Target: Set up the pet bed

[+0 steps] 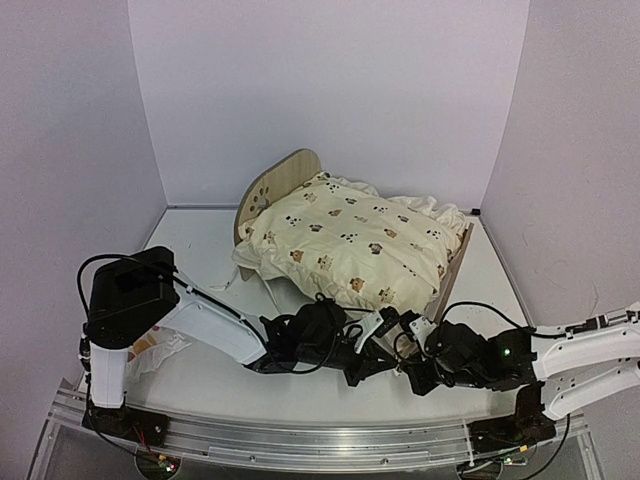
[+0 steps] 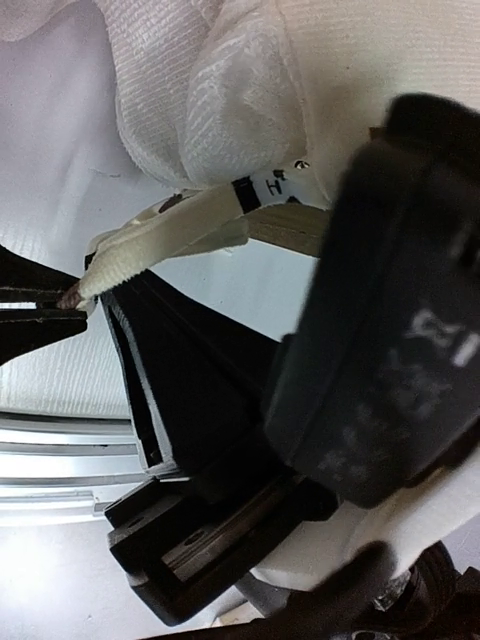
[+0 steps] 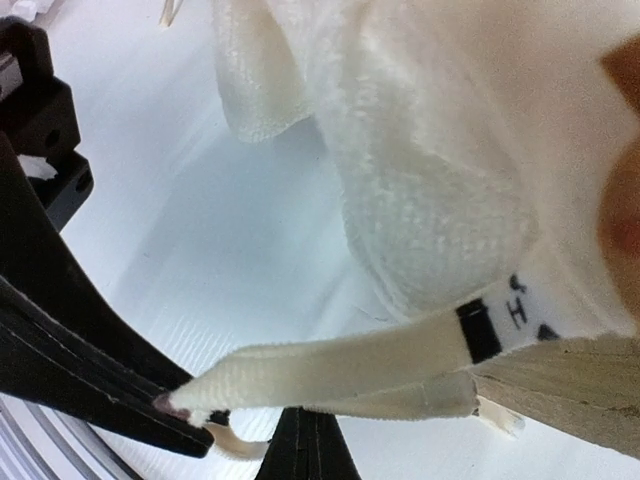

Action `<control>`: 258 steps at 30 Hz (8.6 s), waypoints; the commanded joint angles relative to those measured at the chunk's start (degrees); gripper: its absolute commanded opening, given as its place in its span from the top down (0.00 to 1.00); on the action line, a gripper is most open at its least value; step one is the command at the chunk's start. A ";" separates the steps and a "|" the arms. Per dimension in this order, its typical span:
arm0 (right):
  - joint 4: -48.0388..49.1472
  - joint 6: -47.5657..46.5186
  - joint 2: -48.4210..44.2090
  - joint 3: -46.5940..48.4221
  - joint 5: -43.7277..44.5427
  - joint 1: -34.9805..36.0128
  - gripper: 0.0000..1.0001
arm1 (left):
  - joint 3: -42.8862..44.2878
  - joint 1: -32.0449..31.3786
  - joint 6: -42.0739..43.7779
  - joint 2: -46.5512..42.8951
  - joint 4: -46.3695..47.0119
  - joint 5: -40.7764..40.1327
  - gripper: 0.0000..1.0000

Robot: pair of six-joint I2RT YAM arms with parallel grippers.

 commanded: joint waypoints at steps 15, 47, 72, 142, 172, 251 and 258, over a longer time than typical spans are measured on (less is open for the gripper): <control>-4.46 -7.63 0.68 5.49 -2.19 0.22 1.00 | 1.18 -0.58 -2.13 -4.85 1.33 0.85 1.00; -3.18 -11.85 1.54 6.11 1.50 0.21 1.00 | -3.37 3.58 -6.42 -13.23 -10.41 -5.97 0.62; -2.94 -11.60 0.93 5.69 0.24 0.21 1.00 | 7.67 4.27 -3.40 -2.54 -10.40 5.01 0.60; -5.52 -9.92 -1.35 6.15 2.04 0.20 0.84 | 8.04 4.52 -4.99 -2.07 -6.14 6.84 1.00; -8.33 -16.42 10.80 8.03 6.81 0.20 0.45 | 6.89 4.78 -7.08 -4.27 -7.19 5.39 1.00; -10.45 -3.66 -0.81 -1.04 1.21 0.11 0.54 | 9.33 8.40 -8.43 -4.77 -13.55 5.93 1.00; -4.74 -4.28 8.27 0.54 5.35 0.11 0.52 | 9.52 8.36 -9.11 -2.53 -13.00 7.28 1.00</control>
